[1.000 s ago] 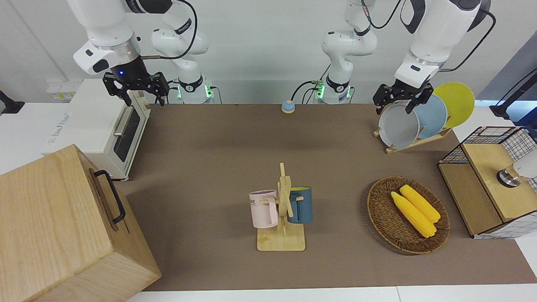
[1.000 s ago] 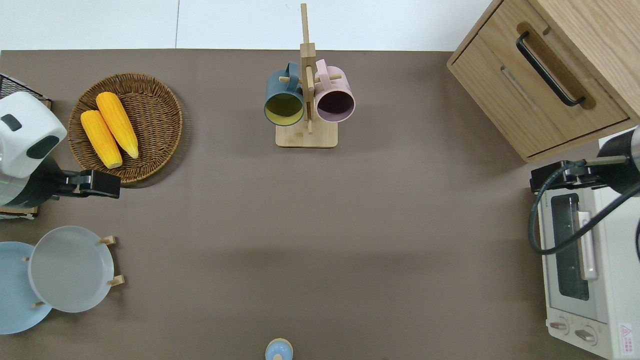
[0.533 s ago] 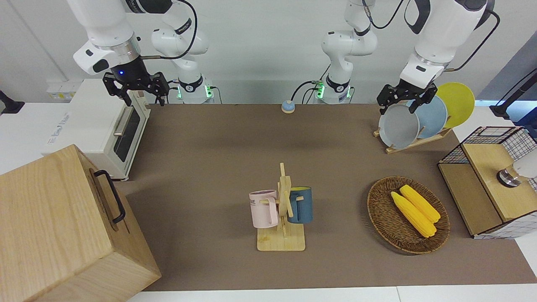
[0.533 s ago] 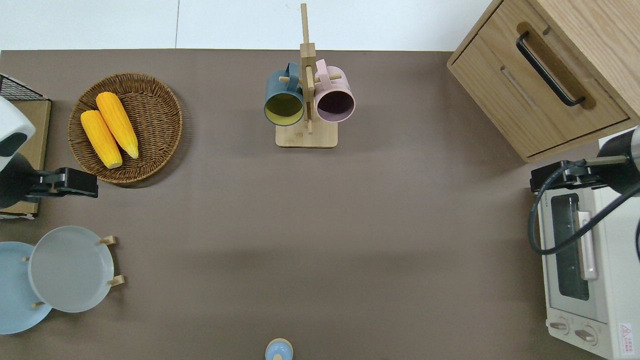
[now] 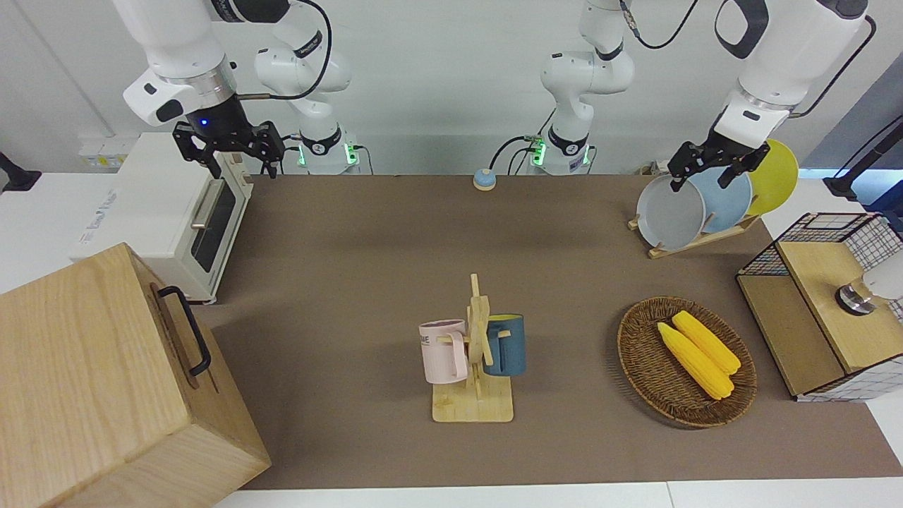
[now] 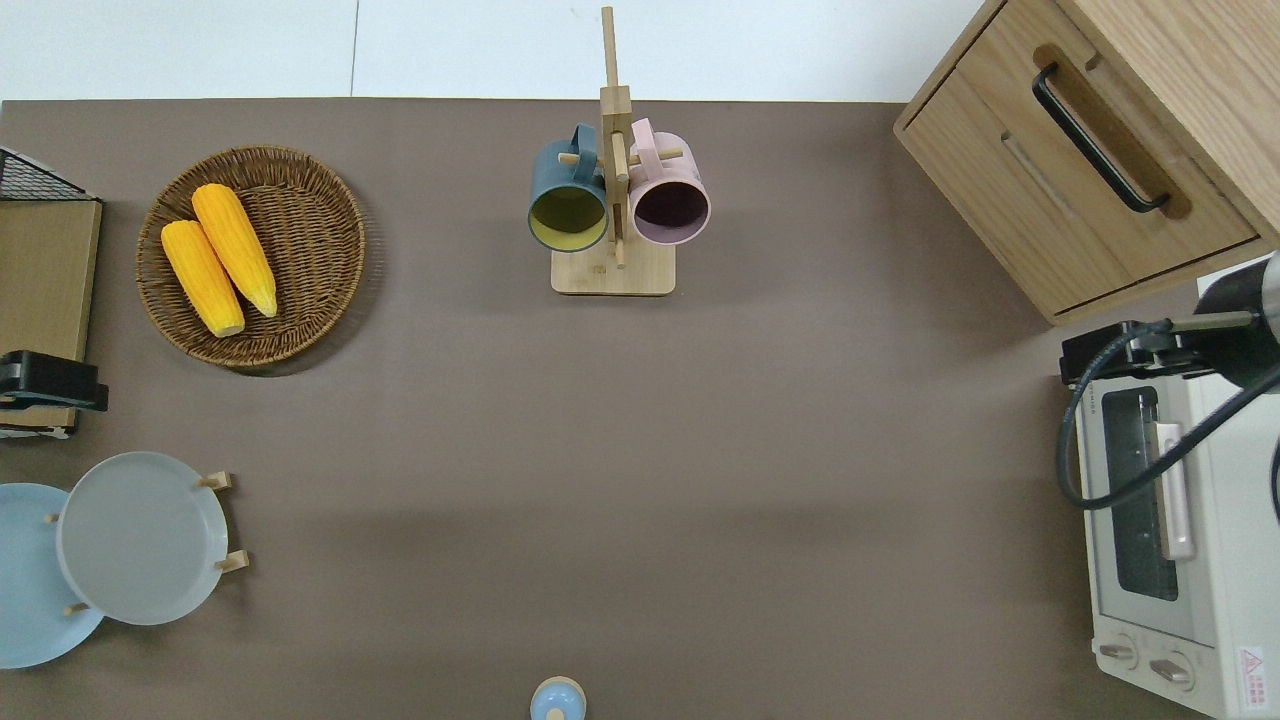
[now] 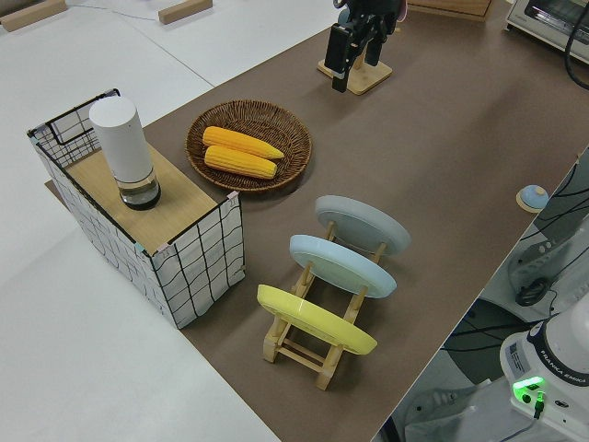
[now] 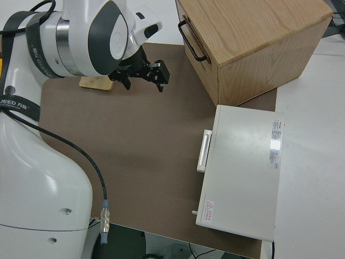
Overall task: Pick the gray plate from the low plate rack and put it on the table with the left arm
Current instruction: 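Move the left gripper down toward the gray plate in the low rack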
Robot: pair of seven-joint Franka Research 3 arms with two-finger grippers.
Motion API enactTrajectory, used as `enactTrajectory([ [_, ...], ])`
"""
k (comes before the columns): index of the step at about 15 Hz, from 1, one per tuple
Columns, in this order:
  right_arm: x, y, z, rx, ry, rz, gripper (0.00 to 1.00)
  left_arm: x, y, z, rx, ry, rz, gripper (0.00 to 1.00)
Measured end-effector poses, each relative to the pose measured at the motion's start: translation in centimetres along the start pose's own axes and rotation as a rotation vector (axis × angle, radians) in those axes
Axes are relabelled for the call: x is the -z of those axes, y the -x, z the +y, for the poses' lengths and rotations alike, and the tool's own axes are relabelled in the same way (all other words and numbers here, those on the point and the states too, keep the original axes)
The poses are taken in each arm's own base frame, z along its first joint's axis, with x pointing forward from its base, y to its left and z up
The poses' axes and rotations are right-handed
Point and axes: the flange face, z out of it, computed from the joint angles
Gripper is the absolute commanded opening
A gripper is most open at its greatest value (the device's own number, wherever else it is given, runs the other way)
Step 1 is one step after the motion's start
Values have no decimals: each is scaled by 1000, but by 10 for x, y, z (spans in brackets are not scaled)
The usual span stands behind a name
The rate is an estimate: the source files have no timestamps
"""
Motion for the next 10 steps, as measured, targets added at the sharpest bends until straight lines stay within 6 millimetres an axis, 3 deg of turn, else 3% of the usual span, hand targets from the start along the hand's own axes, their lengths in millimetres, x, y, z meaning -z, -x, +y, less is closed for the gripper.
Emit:
enactTrajectory([
  [4, 0, 0, 0, 0, 0, 0, 983, -4, 8, -31, 13, 9, -39, 1000],
  [10, 0, 0, 0, 0, 0, 0, 983, -12, 15, -38, 23, -7, -107, 1000],
])
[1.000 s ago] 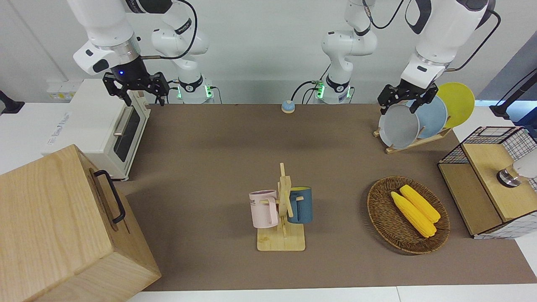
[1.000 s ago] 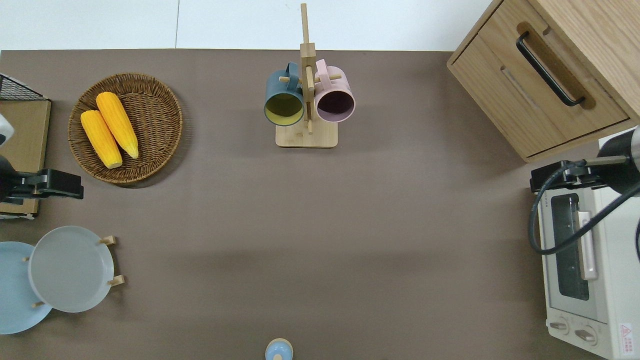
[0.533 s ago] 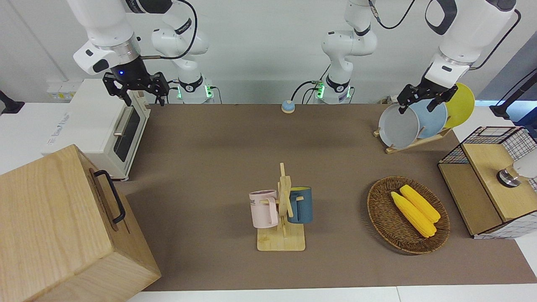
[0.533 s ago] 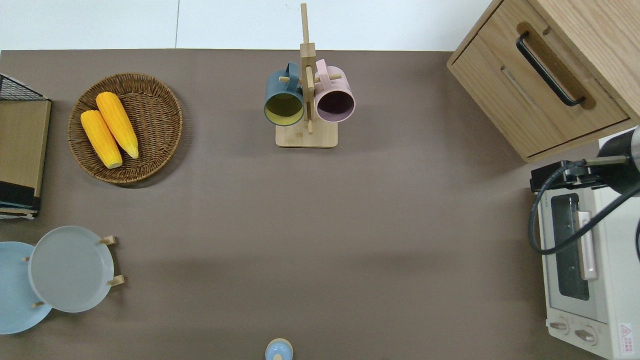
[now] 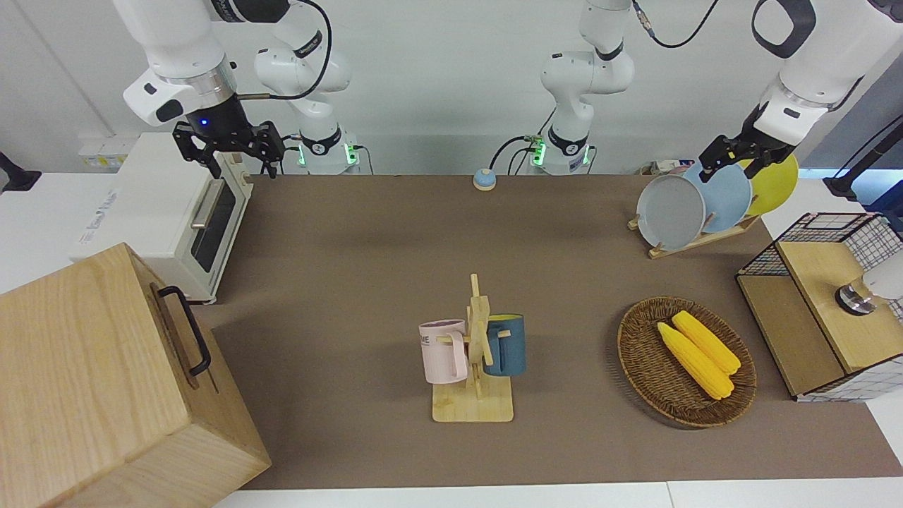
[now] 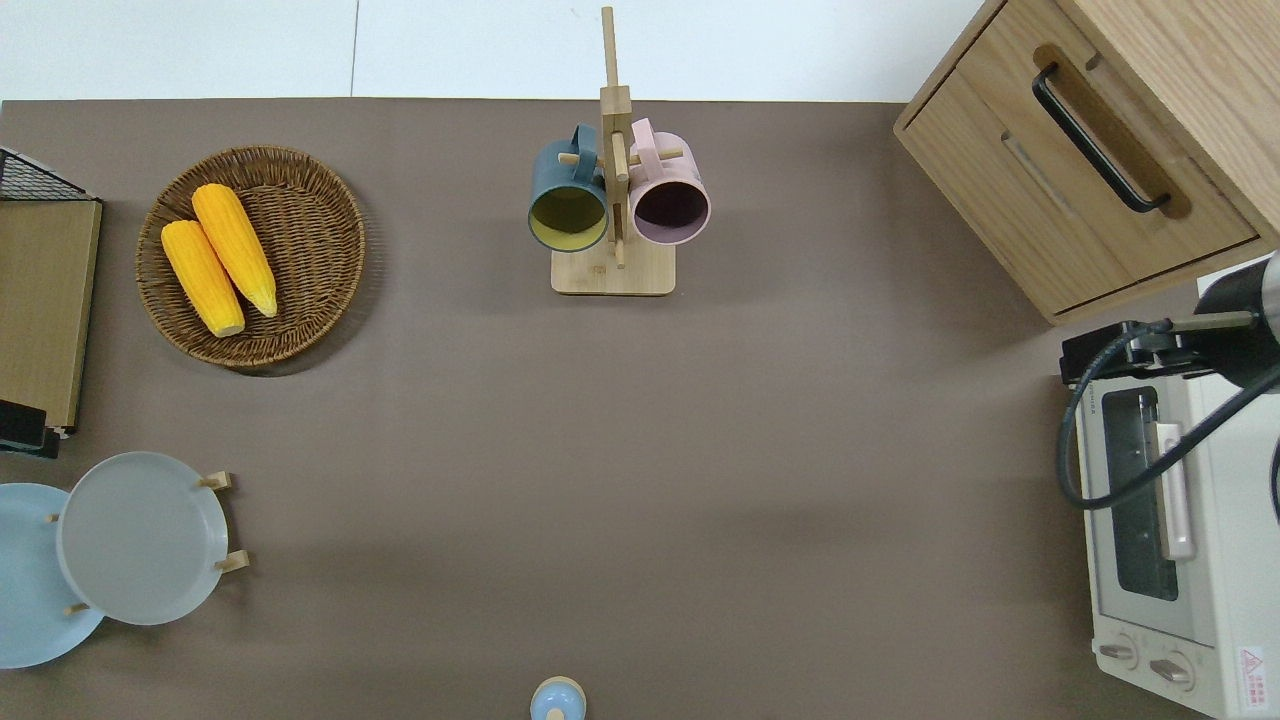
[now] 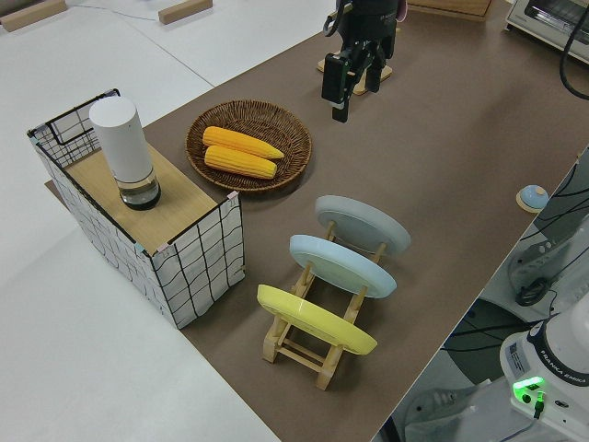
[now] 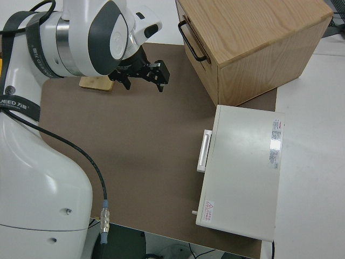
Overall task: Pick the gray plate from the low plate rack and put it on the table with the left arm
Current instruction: 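Move the left gripper down toward the gray plate in the low rack, then grasp the rim of the top gray plate with the left gripper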
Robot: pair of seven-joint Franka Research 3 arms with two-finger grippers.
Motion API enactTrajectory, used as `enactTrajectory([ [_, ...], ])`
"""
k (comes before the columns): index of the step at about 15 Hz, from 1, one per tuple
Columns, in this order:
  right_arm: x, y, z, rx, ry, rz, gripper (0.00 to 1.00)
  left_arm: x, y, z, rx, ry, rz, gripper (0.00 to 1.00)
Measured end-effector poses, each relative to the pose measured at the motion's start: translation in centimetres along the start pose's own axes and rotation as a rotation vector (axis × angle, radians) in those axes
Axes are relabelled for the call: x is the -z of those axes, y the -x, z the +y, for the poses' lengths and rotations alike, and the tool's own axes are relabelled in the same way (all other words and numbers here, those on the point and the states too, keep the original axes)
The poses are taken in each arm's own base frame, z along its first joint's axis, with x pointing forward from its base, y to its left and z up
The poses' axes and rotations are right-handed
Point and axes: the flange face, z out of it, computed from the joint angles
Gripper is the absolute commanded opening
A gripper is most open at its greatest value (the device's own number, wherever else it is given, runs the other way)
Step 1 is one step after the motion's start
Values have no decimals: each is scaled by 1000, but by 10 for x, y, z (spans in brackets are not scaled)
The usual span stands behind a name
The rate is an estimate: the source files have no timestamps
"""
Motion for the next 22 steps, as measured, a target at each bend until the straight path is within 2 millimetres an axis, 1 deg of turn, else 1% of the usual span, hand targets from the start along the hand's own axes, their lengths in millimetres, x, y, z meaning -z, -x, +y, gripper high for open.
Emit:
enactTrajectory([
  [6, 0, 0, 0, 0, 0, 0, 983, -12, 2, -2, 1, -14, -33, 1000],
  [13, 0, 0, 0, 0, 0, 0, 983, -34, 7, -3, 0, -19, -81, 1000],
  [18, 0, 0, 0, 0, 0, 0, 983, -56, 14, -7, -7, -46, -79, 1000],
  [22, 0, 0, 0, 0, 0, 0, 983, -78, 28, -16, -16, -50, -62, 1000],
])
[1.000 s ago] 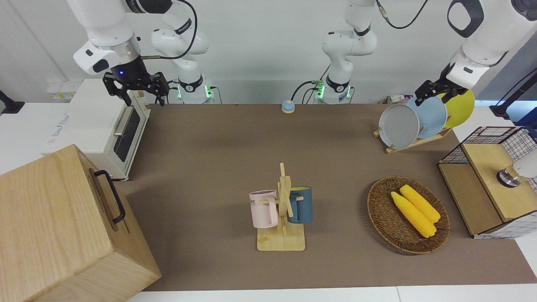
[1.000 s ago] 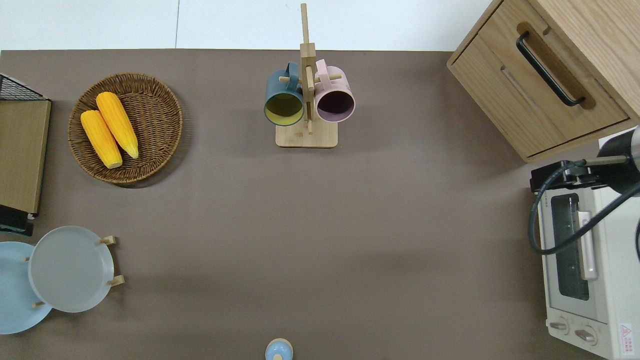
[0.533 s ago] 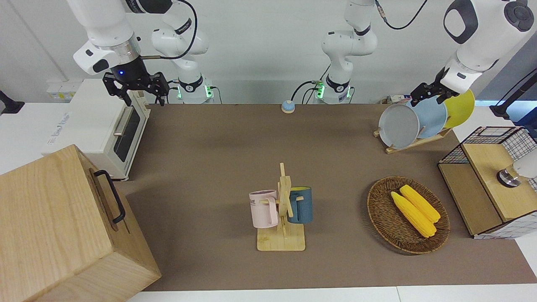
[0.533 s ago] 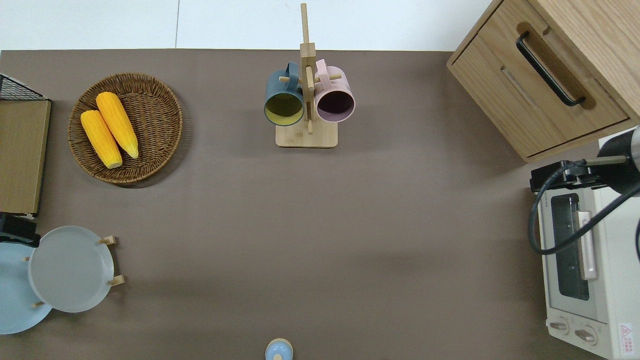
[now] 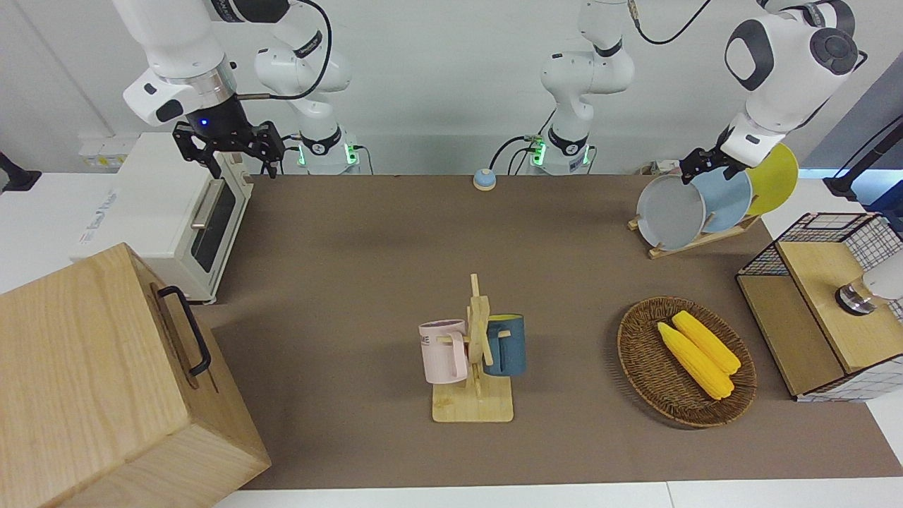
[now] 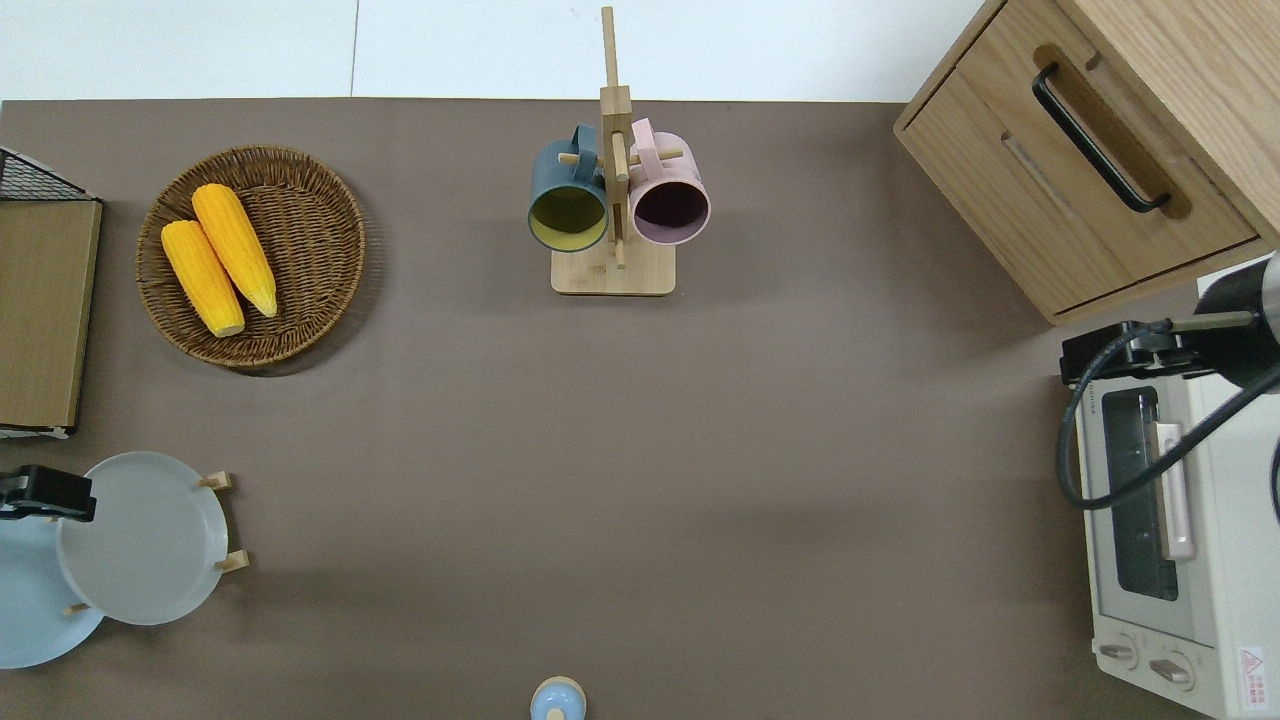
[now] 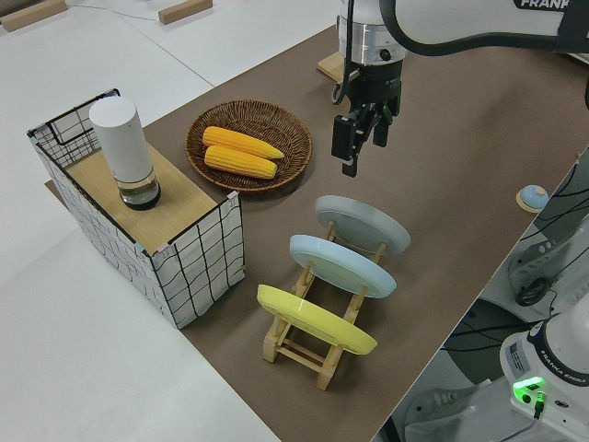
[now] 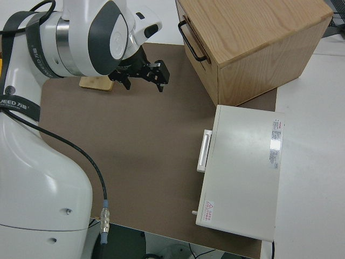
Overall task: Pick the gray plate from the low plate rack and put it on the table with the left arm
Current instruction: 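Grasp the rim of the top gray plate with the left gripper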
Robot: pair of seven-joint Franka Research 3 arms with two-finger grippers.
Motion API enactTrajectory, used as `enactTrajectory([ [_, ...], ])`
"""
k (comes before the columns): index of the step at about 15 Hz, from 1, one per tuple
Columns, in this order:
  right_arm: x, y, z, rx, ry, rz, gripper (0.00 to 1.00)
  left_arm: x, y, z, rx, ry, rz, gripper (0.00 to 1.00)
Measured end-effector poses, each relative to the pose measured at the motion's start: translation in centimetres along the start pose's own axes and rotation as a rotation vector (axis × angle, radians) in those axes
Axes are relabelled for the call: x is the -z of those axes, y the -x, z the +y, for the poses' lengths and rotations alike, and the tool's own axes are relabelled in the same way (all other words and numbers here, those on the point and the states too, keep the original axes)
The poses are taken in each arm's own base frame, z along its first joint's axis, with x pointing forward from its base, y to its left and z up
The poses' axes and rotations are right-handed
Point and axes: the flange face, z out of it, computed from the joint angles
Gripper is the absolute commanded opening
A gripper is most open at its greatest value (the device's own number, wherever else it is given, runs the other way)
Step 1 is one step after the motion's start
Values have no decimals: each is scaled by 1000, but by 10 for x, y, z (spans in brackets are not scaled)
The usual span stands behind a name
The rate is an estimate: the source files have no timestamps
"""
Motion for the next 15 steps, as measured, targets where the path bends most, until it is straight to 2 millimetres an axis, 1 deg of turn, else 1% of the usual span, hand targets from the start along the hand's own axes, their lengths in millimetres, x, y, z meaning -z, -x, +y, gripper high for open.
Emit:
enactTrajectory([
  [4, 0, 0, 0, 0, 0, 0, 983, -19, 7, -1, -11, -5, 16, 1000],
  [7, 0, 0, 0, 0, 0, 0, 983, -39, 10, 0, -24, -23, 29, 1000],
  [9, 0, 0, 0, 0, 0, 0, 983, -54, 14, -4, -19, -22, 43, 1000],
  [15, 0, 0, 0, 0, 0, 0, 983, -87, 19, -12, -16, -26, 71, 1000],
])
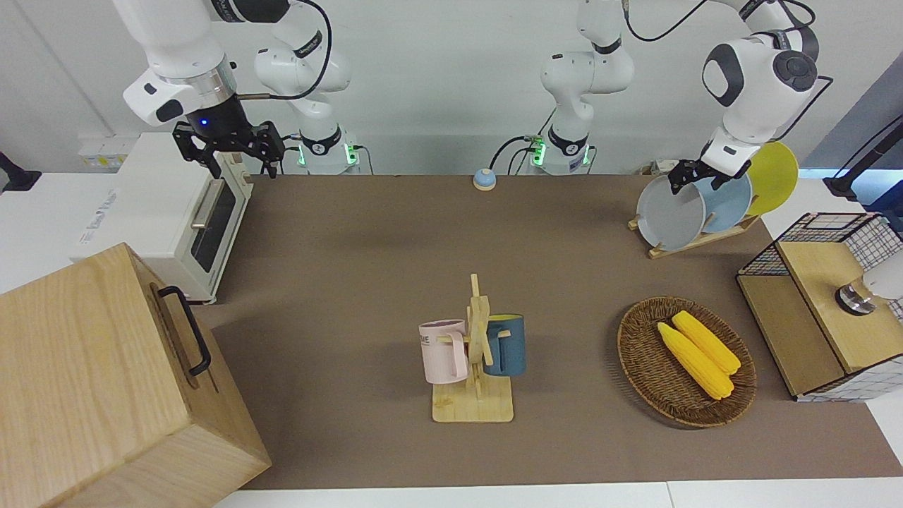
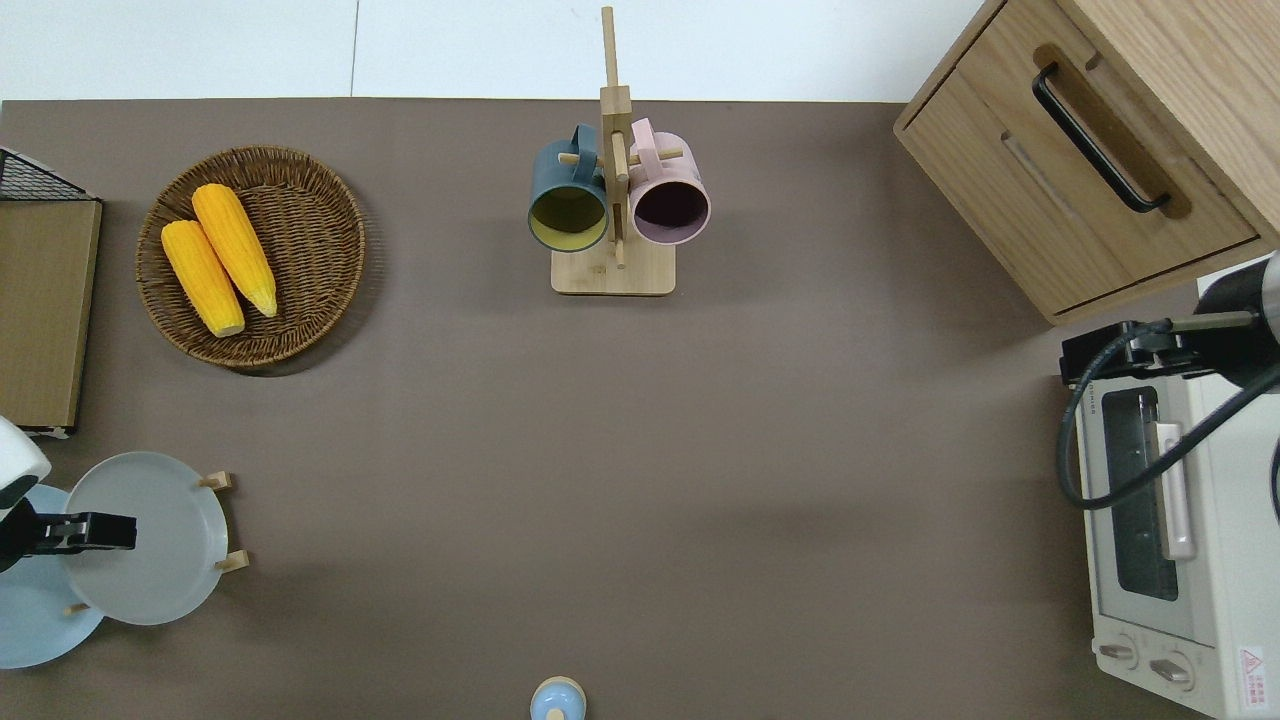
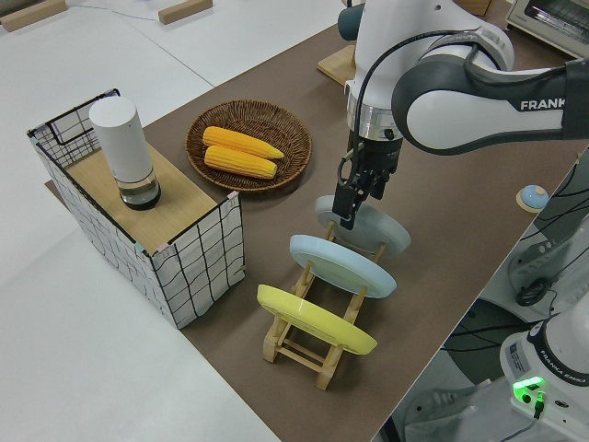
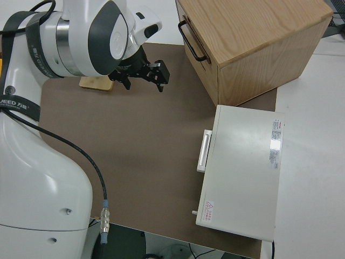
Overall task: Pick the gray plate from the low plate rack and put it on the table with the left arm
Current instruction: 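Grasp the rim of the top gray plate with the left gripper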
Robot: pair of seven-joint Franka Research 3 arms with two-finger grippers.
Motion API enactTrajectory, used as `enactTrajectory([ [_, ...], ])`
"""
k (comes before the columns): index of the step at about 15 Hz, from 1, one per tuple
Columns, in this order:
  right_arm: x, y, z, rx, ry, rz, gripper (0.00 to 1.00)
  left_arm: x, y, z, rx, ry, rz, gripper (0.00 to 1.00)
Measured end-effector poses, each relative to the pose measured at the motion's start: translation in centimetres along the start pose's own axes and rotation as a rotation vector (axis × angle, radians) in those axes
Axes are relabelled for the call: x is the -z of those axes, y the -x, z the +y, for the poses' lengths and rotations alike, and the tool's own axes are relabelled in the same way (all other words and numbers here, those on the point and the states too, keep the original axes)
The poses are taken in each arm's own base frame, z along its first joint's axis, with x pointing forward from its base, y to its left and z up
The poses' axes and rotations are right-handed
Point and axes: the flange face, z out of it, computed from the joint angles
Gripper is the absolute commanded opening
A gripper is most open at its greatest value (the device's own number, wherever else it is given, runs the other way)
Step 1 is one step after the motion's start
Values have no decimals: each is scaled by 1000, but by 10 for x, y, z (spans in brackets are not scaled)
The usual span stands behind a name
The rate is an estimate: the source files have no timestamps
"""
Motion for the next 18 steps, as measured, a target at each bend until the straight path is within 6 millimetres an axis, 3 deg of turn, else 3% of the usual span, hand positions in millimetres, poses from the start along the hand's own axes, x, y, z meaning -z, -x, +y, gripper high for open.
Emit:
enactTrajectory([
  [4, 0, 0, 0, 0, 0, 0, 983, -15, 2, -1, 3, 1, 12, 958],
  [5, 0, 0, 0, 0, 0, 0, 983, -16, 2, -2, 5, 2, 13, 844],
  [9, 0, 0, 0, 0, 0, 0, 983, -15, 3, -3, 5, 2, 16, 135],
  [10, 0, 0, 0, 0, 0, 0, 983, -15, 3, -3, 5, 2, 16, 42],
  [11, 0, 0, 0, 0, 0, 0, 983, -15, 3, -3, 5, 2, 16, 0],
  [18, 0, 0, 0, 0, 0, 0, 983, -14, 3, 1, 0, 2, 19, 0],
])
